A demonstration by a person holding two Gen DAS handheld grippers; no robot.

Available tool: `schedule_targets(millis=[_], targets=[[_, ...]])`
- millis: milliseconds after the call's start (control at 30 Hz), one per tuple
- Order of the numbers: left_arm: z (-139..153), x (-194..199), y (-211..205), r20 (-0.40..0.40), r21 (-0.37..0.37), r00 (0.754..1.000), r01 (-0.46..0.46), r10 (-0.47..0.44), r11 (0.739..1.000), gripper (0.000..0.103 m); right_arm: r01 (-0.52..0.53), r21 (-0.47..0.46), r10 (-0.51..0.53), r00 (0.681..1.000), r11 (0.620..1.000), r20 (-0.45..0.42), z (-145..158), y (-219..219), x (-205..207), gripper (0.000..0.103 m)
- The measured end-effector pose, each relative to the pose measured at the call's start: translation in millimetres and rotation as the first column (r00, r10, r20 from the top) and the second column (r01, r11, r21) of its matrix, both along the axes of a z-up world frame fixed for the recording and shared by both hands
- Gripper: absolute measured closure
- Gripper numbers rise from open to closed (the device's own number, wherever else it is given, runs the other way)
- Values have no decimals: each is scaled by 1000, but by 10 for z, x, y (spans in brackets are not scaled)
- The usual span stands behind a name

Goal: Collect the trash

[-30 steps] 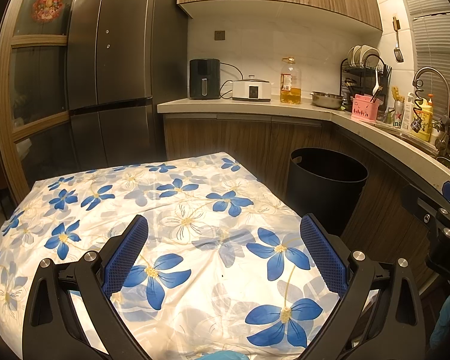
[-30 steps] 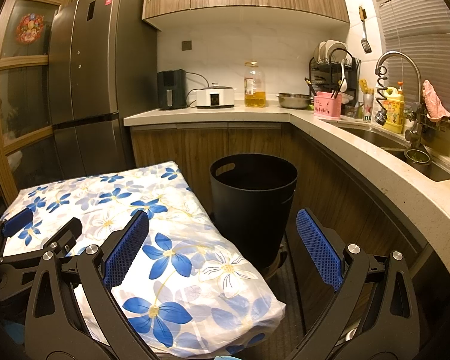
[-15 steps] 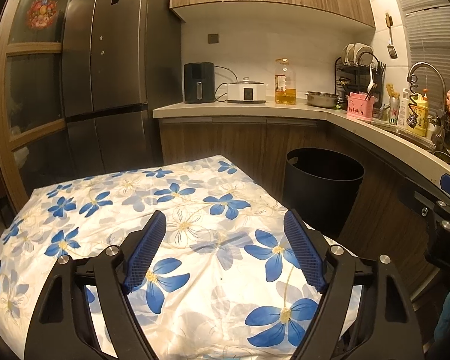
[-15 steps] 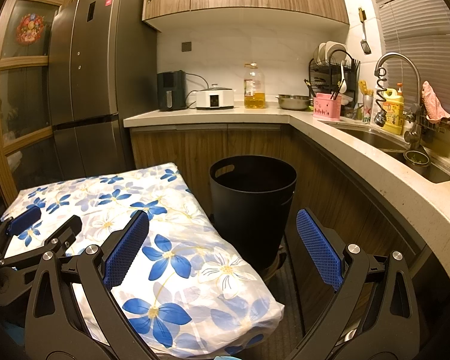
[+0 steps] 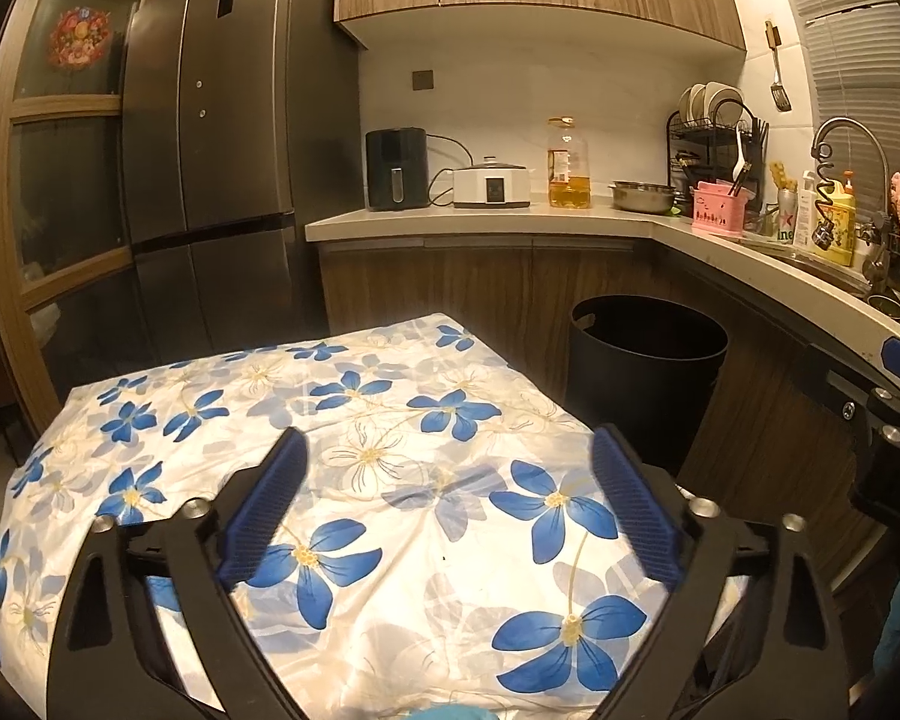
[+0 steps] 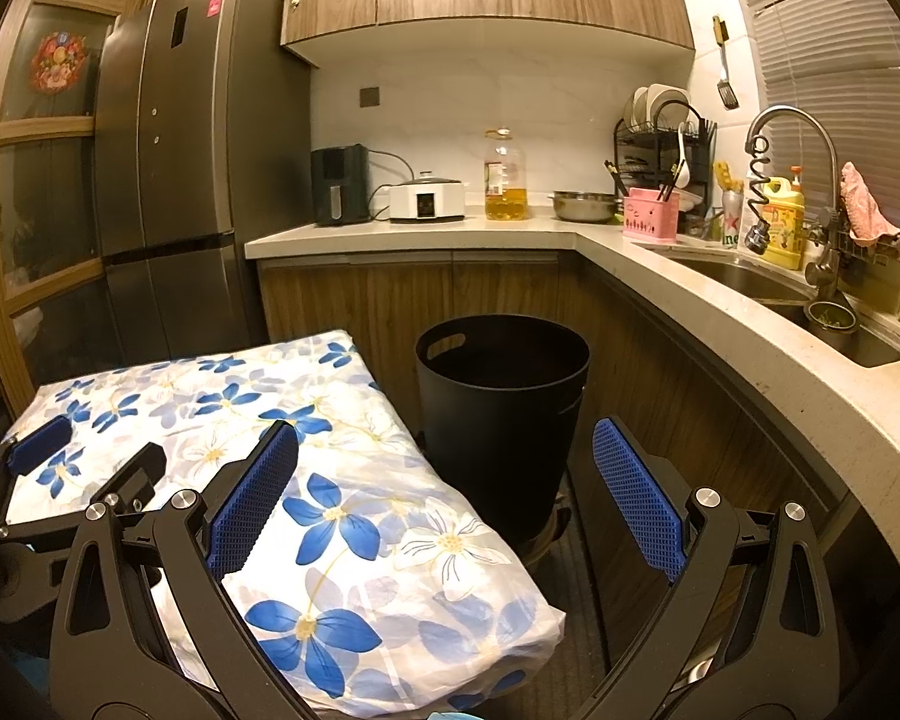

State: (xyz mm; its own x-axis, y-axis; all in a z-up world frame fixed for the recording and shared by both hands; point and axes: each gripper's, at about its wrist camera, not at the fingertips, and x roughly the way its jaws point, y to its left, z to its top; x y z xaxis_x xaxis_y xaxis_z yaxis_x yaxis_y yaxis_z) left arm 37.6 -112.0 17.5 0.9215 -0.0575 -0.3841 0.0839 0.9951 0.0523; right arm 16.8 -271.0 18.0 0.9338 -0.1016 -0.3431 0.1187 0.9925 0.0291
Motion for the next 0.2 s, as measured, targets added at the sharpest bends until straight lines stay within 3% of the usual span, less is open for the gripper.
schedule_targets(millis=[200], targets=[[0,-6,37,-2,-18,1000,-3,3,1000,6,2,1,-2,1000,1000,4,-3,10,-6,6]])
